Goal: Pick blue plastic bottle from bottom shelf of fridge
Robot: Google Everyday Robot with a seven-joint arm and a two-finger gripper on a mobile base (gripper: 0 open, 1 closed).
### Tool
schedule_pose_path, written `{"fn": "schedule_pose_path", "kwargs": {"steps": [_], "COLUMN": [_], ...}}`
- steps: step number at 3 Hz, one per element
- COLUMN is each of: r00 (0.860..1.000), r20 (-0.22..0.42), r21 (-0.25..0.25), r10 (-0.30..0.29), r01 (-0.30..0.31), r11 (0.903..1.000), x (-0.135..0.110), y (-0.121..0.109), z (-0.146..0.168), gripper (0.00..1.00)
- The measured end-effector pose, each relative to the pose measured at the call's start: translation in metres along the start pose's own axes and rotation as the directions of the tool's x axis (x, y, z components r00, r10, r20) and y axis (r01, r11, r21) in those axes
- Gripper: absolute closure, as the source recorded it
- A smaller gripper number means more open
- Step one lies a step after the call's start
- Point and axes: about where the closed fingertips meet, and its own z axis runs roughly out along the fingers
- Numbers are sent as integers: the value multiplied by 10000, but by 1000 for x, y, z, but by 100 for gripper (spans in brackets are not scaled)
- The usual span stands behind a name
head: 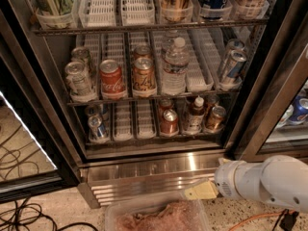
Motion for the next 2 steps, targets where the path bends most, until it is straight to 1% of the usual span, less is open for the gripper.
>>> {"fn": "schedule_pose_path", "kwargs": {"steps": [1,2], "r00": [9993,9993], "r20": [361,362], "r21": [488,489], "r10": [-30,-29], "r01": [12,11], "r11": [9988,9988], "x": [-10,-10], "y": [-13,-13], "z": [0,0], "gripper": [0,0]}}
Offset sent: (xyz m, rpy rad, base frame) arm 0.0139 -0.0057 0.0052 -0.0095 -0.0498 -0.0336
